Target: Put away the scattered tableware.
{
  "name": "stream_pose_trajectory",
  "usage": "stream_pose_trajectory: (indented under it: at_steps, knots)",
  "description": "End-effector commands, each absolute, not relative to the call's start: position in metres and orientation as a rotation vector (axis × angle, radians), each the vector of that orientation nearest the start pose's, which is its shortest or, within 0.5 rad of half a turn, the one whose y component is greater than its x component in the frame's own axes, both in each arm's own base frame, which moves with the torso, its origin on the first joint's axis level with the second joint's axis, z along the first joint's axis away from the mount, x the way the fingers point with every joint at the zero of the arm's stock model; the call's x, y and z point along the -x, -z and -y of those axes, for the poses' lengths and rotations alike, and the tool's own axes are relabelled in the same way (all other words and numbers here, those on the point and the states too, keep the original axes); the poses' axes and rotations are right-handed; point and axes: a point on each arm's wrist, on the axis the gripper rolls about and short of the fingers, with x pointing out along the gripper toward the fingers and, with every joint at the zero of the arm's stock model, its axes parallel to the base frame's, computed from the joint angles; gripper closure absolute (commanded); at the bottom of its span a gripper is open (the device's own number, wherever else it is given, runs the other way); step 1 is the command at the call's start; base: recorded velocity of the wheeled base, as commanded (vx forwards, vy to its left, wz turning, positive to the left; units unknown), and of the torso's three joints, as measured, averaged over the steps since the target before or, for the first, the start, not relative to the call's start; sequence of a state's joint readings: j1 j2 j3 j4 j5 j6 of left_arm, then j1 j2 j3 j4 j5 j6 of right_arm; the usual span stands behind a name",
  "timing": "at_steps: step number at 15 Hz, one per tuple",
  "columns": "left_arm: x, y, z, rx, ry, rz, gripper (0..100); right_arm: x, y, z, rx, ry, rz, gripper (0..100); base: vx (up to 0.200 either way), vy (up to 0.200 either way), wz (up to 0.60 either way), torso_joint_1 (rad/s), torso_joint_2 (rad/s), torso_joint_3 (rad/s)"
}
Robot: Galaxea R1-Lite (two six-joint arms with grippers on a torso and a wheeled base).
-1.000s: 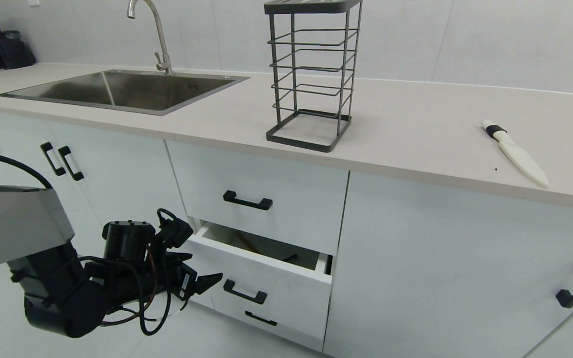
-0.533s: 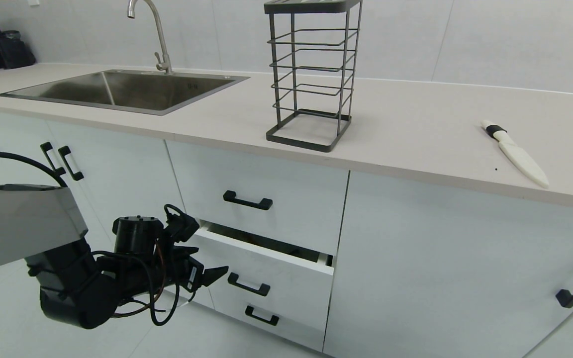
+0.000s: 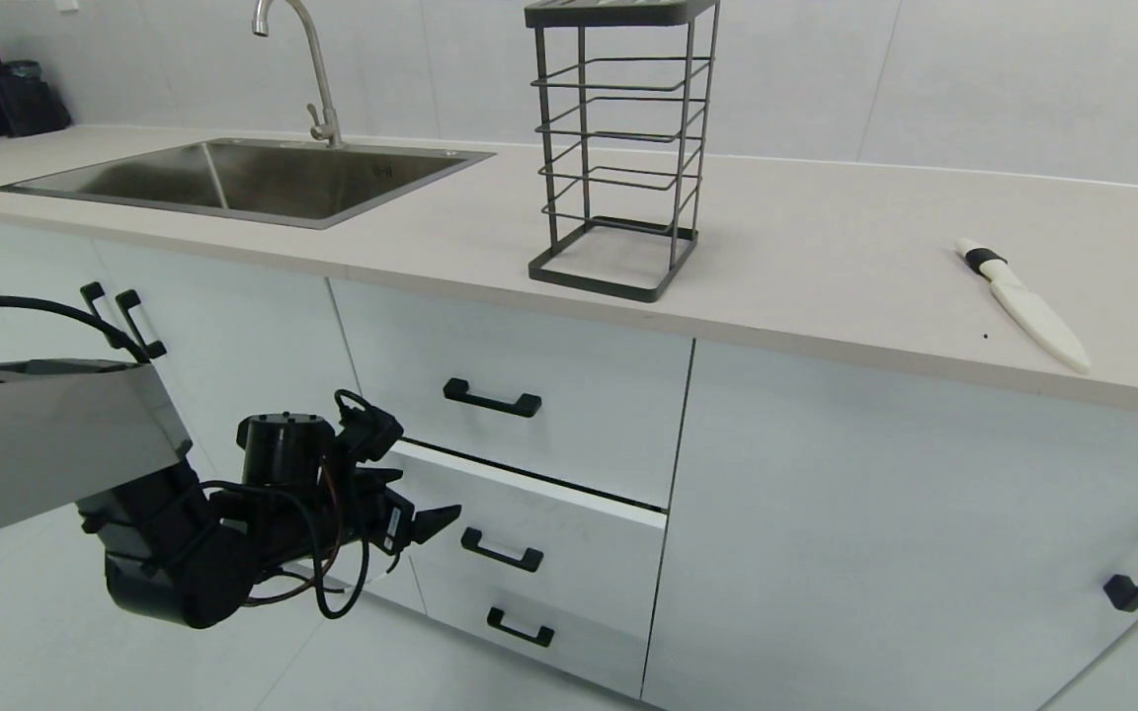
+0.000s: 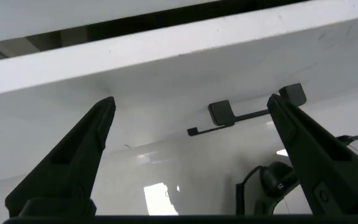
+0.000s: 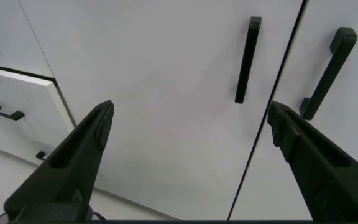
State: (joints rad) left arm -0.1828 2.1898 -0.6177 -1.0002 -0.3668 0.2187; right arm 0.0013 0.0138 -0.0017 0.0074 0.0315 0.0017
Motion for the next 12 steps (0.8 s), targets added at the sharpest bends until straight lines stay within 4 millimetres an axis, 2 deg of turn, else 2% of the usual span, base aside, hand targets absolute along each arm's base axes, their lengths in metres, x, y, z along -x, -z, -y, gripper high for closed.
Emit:
stream_pose_trajectory:
  at_steps: [1, 8, 12]
  knots:
    - [-0.33, -0.014, 0.069, -0.156, 0.594, -0.506, 0, 0.022, -0.075, -0.001, -0.002, -0.034, -0.022, 0, 0.0, 0.0, 0.0, 0.0, 0.0, 0.0]
    - [-0.336, -0.011, 0.072, -0.15, 0.59, -0.454, 0, 0.022, -0.075, -0.001, -0.002, -0.034, -0.022, 0, 0.0, 0.0, 0.0, 0.0, 0.0, 0.0]
    - [-0.307, -0.02, 0.074, -0.155, 0.614, -0.467, 0, 0.022, -0.075, -0.001, -0.002, -0.034, -0.022, 0, 0.0, 0.0, 0.0, 0.0, 0.0, 0.0]
